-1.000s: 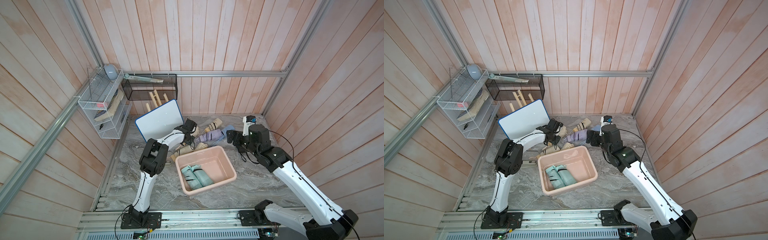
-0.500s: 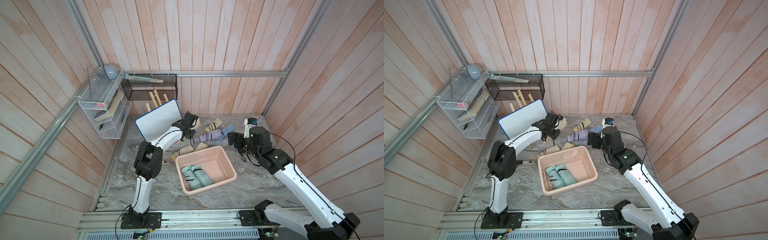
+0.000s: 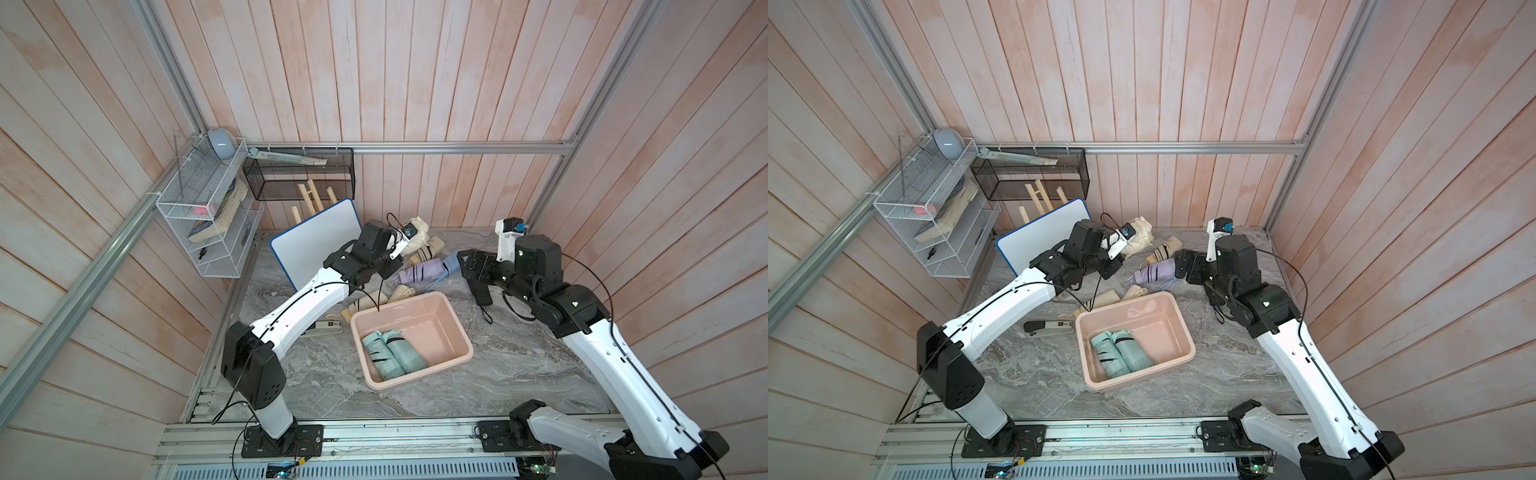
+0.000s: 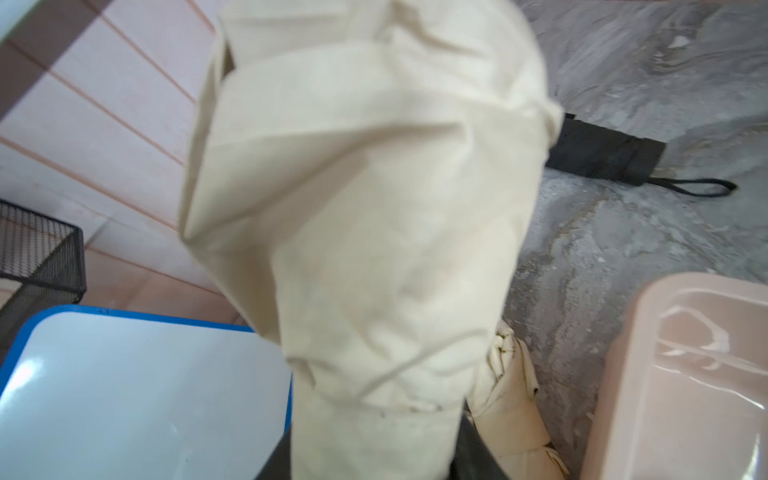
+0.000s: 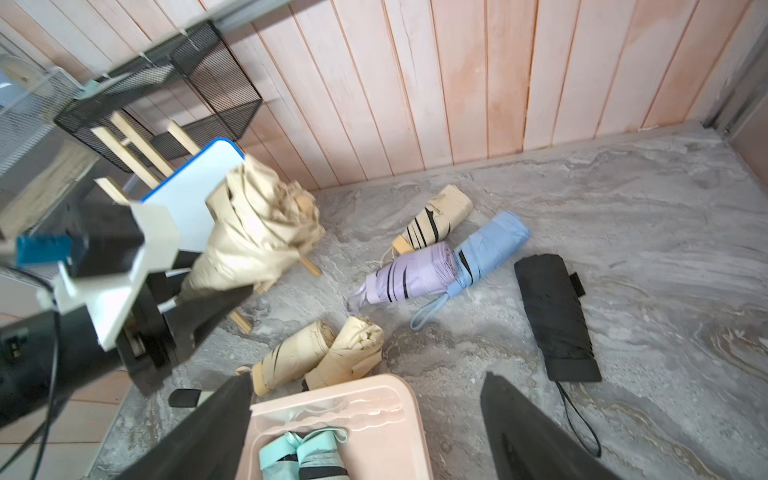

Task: Put the umbrella into the storage box
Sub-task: Pick up the umbrella from the center of the board.

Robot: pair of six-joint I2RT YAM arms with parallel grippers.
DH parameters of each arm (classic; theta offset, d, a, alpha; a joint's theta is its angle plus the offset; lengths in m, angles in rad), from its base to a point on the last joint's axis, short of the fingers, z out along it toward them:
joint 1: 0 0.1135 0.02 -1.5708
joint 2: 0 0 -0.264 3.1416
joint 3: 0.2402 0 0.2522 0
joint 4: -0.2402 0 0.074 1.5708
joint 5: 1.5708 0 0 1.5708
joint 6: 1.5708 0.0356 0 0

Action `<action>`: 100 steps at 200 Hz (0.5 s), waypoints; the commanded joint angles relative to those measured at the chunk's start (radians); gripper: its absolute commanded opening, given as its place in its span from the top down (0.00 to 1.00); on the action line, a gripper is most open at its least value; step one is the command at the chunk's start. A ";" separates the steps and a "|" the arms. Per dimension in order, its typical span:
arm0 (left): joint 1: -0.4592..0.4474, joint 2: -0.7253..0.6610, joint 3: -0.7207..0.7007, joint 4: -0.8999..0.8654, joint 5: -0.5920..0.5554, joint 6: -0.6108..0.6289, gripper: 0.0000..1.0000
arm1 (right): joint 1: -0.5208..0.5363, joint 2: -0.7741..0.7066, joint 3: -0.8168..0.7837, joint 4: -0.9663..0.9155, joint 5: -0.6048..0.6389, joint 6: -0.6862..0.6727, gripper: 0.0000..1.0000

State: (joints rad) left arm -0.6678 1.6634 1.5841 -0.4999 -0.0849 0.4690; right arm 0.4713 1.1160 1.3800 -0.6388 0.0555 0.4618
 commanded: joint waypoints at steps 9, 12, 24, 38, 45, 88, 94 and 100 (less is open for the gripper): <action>-0.068 -0.146 -0.124 0.164 0.041 0.212 0.79 | -0.007 0.089 0.184 -0.255 -0.083 -0.036 0.08; -0.078 -0.162 -0.142 0.178 0.038 0.240 0.79 | -0.007 0.097 0.202 -0.273 -0.092 -0.039 0.08; -0.123 -0.217 -0.209 0.234 0.021 0.334 0.80 | -0.007 0.130 0.274 -0.338 -0.120 -0.055 0.08; -0.171 -0.270 -0.267 0.297 -0.002 0.427 0.87 | -0.007 0.161 0.348 -0.399 -0.169 -0.080 0.08; -0.192 -0.288 -0.288 0.325 -0.016 0.469 0.90 | -0.007 0.177 0.381 -0.427 -0.198 -0.098 0.08; -0.328 -0.361 -0.395 0.504 -0.088 0.733 0.94 | -0.007 0.243 0.489 -0.568 -0.398 -0.219 0.07; -0.341 -0.368 -0.411 0.530 -0.088 0.773 0.95 | -0.007 0.243 0.486 -0.581 -0.426 -0.237 0.07; -0.351 -0.374 -0.427 0.555 -0.089 0.808 0.98 | -0.007 0.241 0.478 -0.592 -0.450 -0.254 0.06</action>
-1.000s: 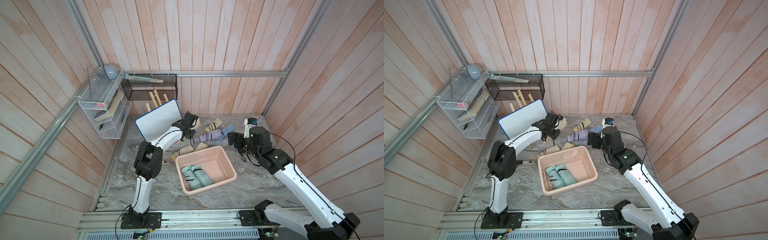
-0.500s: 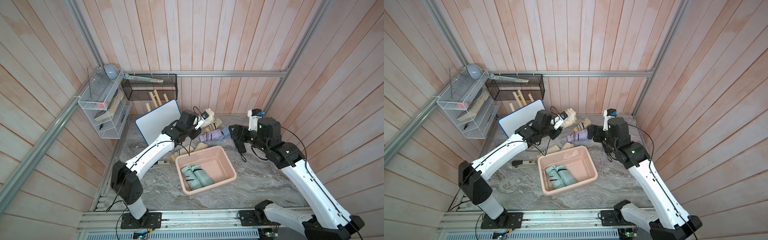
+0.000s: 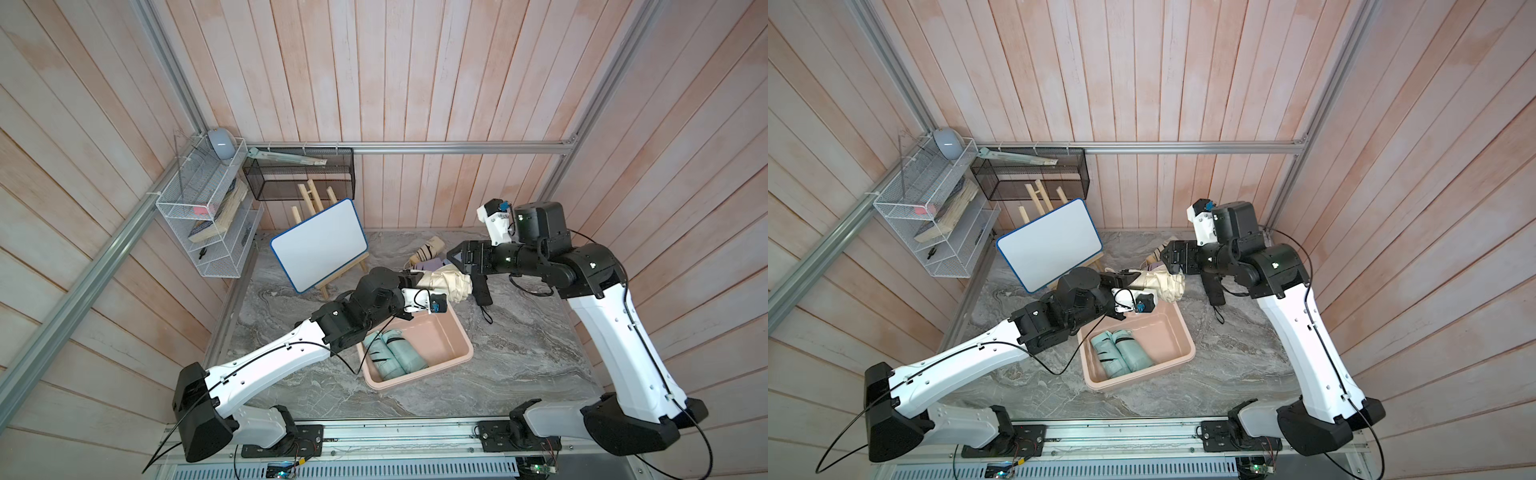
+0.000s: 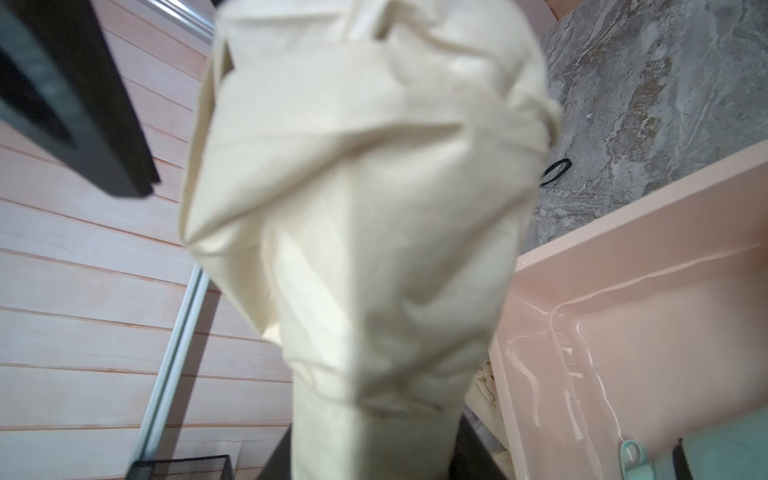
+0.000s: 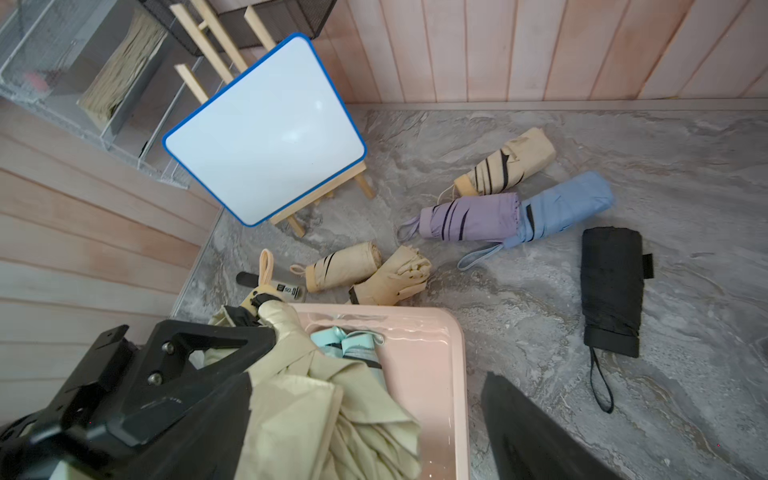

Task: Put the umbrella into the storage box
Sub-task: Pick up the umbrella from the center of the board.

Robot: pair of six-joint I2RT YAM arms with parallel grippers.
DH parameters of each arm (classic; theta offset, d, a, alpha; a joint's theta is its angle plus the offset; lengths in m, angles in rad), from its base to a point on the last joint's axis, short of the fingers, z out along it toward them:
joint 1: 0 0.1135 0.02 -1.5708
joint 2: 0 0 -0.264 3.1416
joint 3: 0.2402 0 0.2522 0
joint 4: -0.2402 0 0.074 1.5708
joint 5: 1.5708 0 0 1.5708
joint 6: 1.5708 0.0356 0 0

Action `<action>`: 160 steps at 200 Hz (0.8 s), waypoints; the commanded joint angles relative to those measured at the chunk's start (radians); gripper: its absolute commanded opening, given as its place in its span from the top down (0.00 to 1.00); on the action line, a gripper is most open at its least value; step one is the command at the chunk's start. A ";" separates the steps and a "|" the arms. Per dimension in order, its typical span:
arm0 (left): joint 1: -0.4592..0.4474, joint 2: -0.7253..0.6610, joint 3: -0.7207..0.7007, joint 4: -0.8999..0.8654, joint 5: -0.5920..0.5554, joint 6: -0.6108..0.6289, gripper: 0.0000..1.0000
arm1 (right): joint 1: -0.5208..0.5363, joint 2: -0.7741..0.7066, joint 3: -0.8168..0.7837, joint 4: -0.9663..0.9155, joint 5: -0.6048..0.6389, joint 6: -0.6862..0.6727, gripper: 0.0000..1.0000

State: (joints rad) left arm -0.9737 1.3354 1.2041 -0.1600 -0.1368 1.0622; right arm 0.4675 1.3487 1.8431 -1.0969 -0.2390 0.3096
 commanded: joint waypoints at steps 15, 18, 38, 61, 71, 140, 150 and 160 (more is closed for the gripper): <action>-0.063 -0.045 -0.045 0.225 -0.040 0.255 1.00 | -0.003 -0.004 -0.010 -0.158 -0.201 -0.137 0.06; -0.066 -0.046 -0.045 0.228 -0.040 0.262 1.00 | -0.003 -0.007 -0.016 -0.161 -0.205 -0.145 0.06; -0.085 -0.041 -0.040 0.238 -0.035 0.290 1.00 | 0.000 -0.045 -0.060 -0.145 -0.241 -0.165 0.05; -0.113 -0.033 -0.033 0.239 -0.040 0.336 1.00 | 0.002 -0.087 -0.128 -0.116 -0.298 -0.161 0.05; -0.121 -0.032 -0.030 0.238 -0.041 0.352 1.00 | 0.005 -0.100 -0.149 -0.122 -0.295 -0.170 0.05; -0.136 -0.057 -0.042 0.162 -0.013 0.379 0.99 | 0.040 -0.209 -0.340 -0.099 -0.364 -0.166 0.08; -0.140 -0.063 -0.039 0.143 -0.003 0.377 0.97 | 0.047 -0.227 -0.366 -0.096 -0.357 -0.177 0.09; -0.145 -0.069 -0.035 0.116 0.009 0.372 0.97 | 0.052 -0.247 -0.391 -0.089 -0.352 -0.191 0.10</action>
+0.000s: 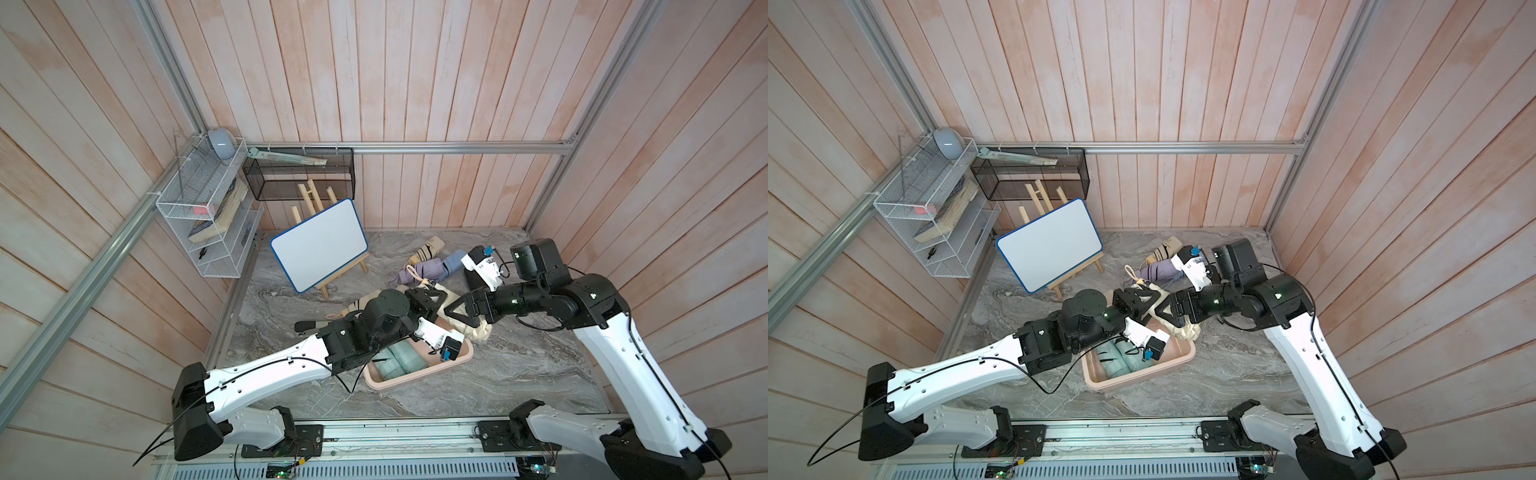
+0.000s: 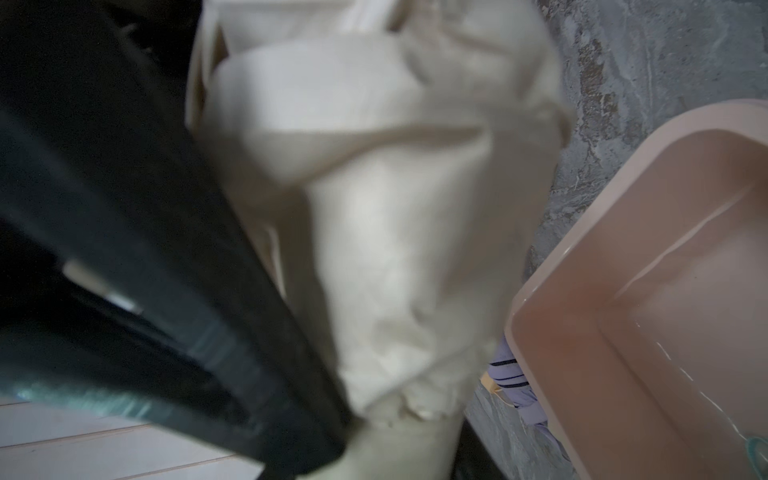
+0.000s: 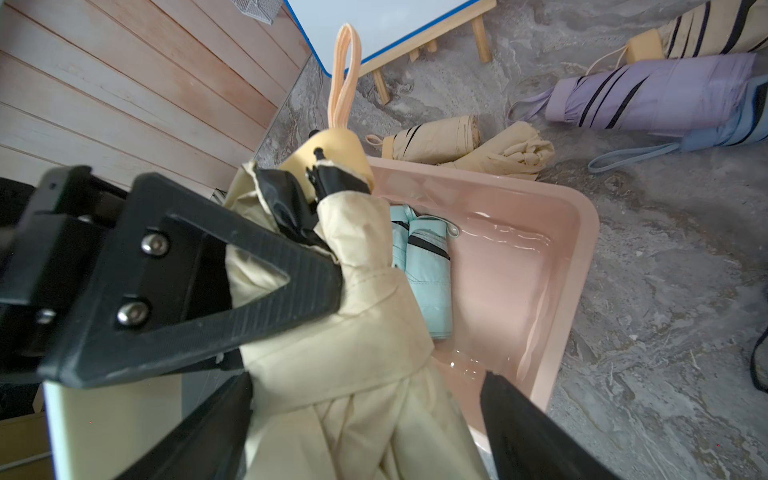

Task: Put the umbrella into the storage box
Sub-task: Pick up the umbrella from the center of the board.

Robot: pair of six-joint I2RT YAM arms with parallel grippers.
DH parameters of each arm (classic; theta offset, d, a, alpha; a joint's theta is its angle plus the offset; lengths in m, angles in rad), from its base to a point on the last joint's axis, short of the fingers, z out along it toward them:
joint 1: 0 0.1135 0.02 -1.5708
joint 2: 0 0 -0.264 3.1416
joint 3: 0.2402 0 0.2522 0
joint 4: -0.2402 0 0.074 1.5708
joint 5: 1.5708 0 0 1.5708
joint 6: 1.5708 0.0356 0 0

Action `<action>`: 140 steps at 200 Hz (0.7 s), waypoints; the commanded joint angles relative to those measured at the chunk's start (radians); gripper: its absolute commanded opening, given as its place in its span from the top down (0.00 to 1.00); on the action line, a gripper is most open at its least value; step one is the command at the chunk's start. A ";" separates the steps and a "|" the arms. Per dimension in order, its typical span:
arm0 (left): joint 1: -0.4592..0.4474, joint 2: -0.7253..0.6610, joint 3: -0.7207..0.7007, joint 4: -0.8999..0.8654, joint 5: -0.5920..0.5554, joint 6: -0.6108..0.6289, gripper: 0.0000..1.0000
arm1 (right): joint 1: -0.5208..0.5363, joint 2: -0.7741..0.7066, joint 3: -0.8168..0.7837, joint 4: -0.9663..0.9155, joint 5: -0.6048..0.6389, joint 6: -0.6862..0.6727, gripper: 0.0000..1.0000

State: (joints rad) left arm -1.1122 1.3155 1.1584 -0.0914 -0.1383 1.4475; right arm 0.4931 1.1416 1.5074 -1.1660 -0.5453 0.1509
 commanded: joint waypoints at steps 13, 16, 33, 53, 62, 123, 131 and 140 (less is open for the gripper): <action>-0.016 -0.056 0.014 0.015 0.027 -0.020 0.97 | 0.031 -0.069 -0.084 -0.005 -0.037 -0.048 0.12; -0.018 -0.058 0.014 0.008 0.030 -0.021 0.97 | 0.031 -0.076 -0.088 -0.001 -0.036 -0.051 0.12; -0.035 -0.065 0.016 -0.021 0.047 -0.029 0.96 | 0.035 -0.099 -0.113 0.014 -0.035 -0.065 0.15; -0.050 -0.070 0.024 -0.049 0.064 -0.034 0.96 | 0.050 -0.105 -0.137 0.018 -0.029 -0.075 0.18; -0.056 -0.070 0.030 -0.064 0.074 -0.035 0.96 | 0.063 -0.107 -0.154 0.025 -0.027 -0.077 0.19; -0.077 -0.071 0.046 -0.102 0.093 -0.036 0.94 | 0.133 -0.111 -0.210 0.069 -0.022 -0.082 0.31; -0.076 -0.072 0.046 -0.101 0.091 -0.038 0.92 | 0.136 -0.113 -0.215 0.072 -0.025 -0.080 0.35; -0.078 -0.074 0.048 -0.100 0.089 -0.039 0.90 | 0.138 -0.115 -0.220 0.078 -0.029 -0.077 0.40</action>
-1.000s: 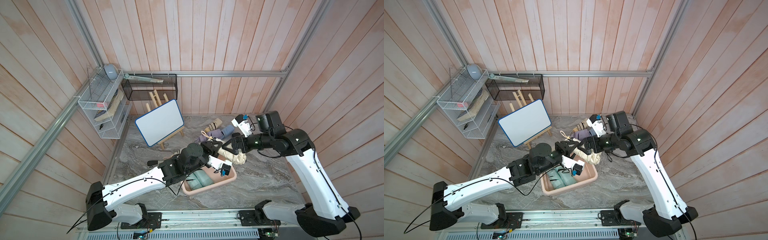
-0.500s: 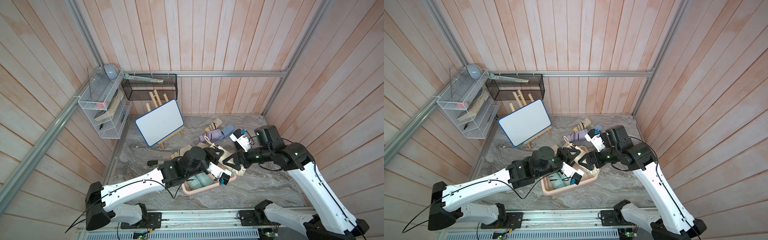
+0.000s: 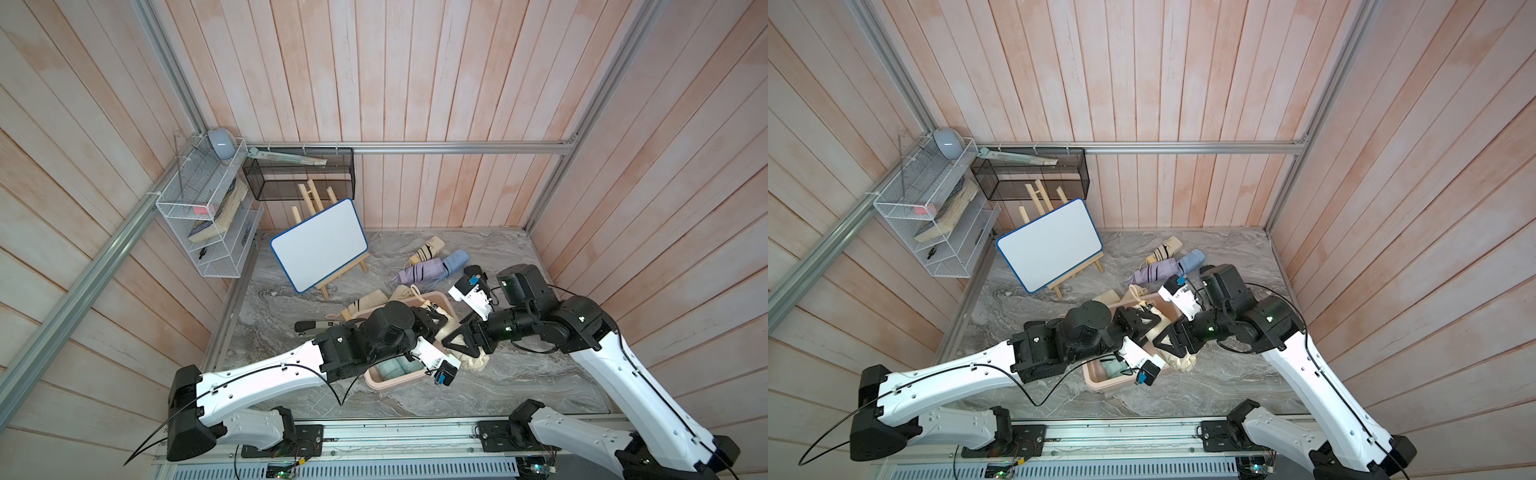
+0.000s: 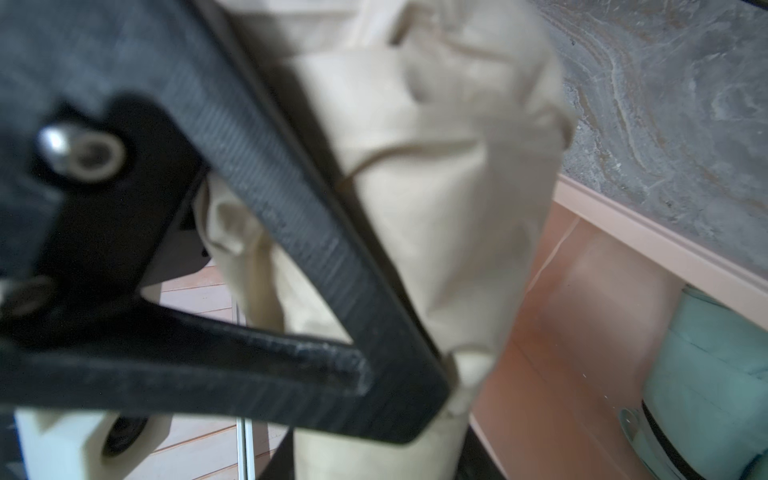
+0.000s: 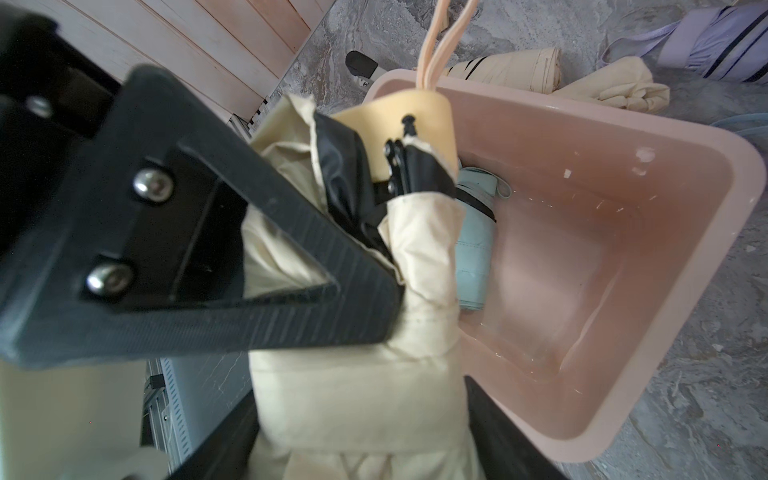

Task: Put the umbrella into the storage box
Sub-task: Pick up the umbrella from the center of the board, then place the umbrella in the storage box.

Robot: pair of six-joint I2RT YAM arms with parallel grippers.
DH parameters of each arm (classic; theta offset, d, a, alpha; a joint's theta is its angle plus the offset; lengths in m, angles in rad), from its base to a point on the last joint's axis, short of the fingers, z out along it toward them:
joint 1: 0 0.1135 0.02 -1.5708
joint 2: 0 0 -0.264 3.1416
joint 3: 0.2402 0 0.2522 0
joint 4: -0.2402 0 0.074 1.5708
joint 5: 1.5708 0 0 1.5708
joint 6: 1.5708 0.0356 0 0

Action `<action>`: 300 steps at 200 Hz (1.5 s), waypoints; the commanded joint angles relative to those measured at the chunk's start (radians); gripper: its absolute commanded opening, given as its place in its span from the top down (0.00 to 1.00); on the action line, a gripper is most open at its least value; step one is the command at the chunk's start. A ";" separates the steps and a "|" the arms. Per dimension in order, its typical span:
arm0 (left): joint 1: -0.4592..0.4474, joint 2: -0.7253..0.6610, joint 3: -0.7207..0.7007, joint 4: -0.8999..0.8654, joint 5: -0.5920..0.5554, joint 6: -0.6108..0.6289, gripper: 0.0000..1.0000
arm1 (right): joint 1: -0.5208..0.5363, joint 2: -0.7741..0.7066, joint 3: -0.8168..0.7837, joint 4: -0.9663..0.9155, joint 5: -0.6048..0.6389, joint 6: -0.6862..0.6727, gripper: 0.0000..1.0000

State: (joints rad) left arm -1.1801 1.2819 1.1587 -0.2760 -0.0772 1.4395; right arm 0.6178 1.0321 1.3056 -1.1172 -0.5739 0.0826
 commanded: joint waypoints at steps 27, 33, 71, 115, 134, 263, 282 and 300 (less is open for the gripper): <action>-0.012 -0.049 0.042 0.088 0.012 -0.049 0.53 | 0.013 -0.022 -0.030 0.063 0.000 0.008 0.50; -0.013 -0.054 0.038 0.091 0.008 -0.054 0.43 | 0.014 -0.026 -0.036 0.075 0.001 0.016 0.51; -0.016 -0.112 -0.010 0.123 -0.033 -0.126 0.09 | 0.013 -0.048 -0.081 0.171 0.064 0.081 0.55; -0.018 -0.264 -0.118 0.074 -0.095 -0.266 0.00 | 0.014 -0.052 -0.203 0.338 0.198 0.168 0.58; -0.021 -0.341 -0.158 0.025 -0.134 -0.331 0.01 | 0.018 -0.054 -0.252 0.428 0.235 0.223 0.60; 0.026 -0.460 -0.137 -0.391 -0.438 -1.893 0.00 | 0.288 0.087 -0.426 0.721 0.549 0.414 0.61; 0.081 -0.523 -0.184 -0.410 -0.405 -2.086 0.00 | 0.298 0.101 -0.452 0.748 0.570 0.414 0.62; 0.126 -0.580 -0.226 -0.419 -0.380 -2.224 0.00 | 0.302 0.116 -0.465 0.767 0.593 0.420 0.62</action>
State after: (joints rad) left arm -1.0996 0.7788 0.9771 -0.6296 -0.4679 -0.4240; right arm 0.9123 1.1412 0.8478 -0.4377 -0.0441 0.4866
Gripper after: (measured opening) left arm 0.995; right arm 0.438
